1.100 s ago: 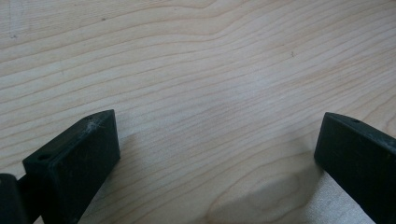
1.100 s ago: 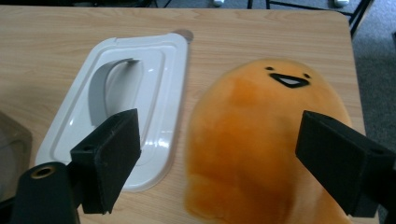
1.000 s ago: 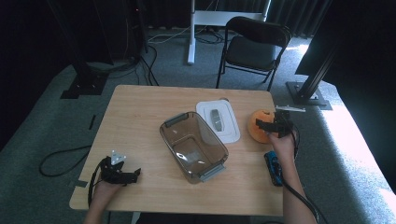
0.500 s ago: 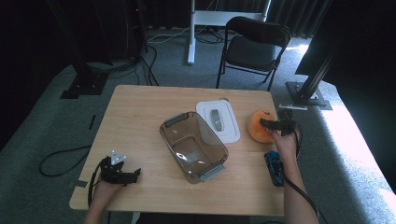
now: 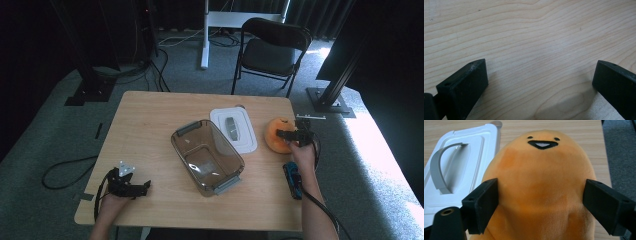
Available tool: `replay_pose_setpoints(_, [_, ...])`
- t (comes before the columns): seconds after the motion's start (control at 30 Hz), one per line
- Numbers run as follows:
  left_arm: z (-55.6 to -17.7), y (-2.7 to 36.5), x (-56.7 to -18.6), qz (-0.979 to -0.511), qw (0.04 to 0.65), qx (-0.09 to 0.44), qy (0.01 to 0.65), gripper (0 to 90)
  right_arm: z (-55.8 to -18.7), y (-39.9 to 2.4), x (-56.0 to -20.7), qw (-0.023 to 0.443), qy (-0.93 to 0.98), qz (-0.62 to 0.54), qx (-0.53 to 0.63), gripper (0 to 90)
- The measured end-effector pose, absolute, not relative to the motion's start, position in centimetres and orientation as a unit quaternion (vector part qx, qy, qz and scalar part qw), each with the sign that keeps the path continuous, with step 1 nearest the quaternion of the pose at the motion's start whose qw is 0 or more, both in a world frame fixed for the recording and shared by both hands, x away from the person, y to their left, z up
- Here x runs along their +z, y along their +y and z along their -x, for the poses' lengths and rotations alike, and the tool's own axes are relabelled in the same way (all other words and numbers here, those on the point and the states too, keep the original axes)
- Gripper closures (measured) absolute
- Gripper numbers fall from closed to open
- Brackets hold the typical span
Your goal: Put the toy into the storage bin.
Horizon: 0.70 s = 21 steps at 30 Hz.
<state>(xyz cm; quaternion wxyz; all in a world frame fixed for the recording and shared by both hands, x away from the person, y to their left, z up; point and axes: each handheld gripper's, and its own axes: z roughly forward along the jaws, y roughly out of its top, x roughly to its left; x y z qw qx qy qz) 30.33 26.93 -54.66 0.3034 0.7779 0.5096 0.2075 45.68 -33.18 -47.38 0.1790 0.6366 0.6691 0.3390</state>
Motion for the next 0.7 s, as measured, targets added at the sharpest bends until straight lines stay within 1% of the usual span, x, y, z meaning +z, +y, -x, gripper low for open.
replay_pose_setpoints(0.07, [-30.3, 26.9, -54.7, -0.778, 0.303, 0.208, 0.51, 0.5, -45.6, -33.0, -47.6, 0.179, 0.674, -0.63, 0.341, 14.4])
replay_pose_setpoints(0.13, [-30.3, 26.9, -54.7, -0.778, 0.303, 0.207, 0.51, 0.5, -45.3, -32.8, -48.0, 0.193, 0.685, -0.615, 0.339, 16.2])
replay_pose_setpoints(0.3, [-30.3, 26.9, -54.7, -0.778, 0.304, 0.208, 0.51, 0.5, -45.0, -32.8, -48.3, 0.196, 0.687, -0.611, 0.342, 17.5])
replay_pose_setpoints(0.4, [-30.3, 26.9, -54.7, -0.778, 0.303, 0.208, 0.51, 0.5, -44.6, -32.7, -48.9, 0.2, 0.685, -0.611, 0.344, 22.2])
replay_pose_setpoints(0.5, [-30.3, 26.9, -54.7, -0.778, 0.304, 0.208, 0.51, 0.5, -44.6, -32.7, -49.1, 0.198, 0.683, -0.612, 0.345, 23.1])
replay_pose_setpoints(0.7, [-30.3, 26.9, -54.7, -0.778, 0.303, 0.208, 0.51, 0.5, -44.4, -32.2, -49.6, 0.2, 0.697, -0.603, 0.333, 33.7])
